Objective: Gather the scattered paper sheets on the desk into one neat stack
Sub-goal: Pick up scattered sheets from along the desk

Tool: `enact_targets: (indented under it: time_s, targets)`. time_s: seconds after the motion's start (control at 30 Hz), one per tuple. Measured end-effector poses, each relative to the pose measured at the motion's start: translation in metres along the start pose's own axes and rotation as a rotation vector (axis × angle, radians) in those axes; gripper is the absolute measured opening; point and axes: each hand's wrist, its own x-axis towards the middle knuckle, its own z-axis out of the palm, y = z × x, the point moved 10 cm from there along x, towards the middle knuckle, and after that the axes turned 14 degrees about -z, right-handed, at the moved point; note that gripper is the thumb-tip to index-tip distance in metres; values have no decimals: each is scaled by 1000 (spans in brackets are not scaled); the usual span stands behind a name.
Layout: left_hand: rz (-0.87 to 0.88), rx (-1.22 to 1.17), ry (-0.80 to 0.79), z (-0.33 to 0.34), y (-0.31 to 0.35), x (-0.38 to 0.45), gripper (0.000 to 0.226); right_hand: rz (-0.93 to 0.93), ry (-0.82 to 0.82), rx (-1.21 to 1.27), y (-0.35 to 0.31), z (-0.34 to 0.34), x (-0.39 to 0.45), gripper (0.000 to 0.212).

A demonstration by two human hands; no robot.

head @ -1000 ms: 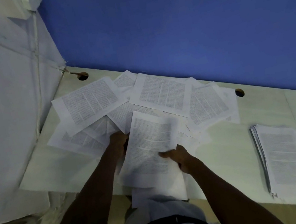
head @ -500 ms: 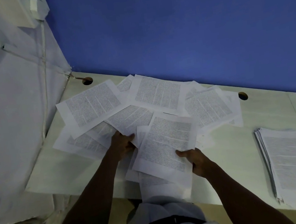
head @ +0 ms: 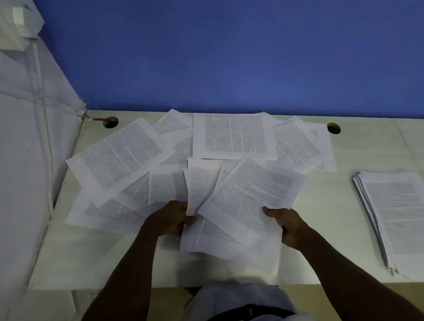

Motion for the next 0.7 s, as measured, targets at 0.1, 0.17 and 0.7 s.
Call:
enact_targets:
  time_s: [0.1,0.17,0.7]
  targets:
    - [-58,85,-28,5,-4,0,38,-2,11,-108,2,-7,1,102]
    - [-60,78,18,1,0,1,41,-4,-50,-142,-3,0,-3,80]
    - [119,-580,247,-33,19,13,47,52,-192,-213,2,-8,-7,63]
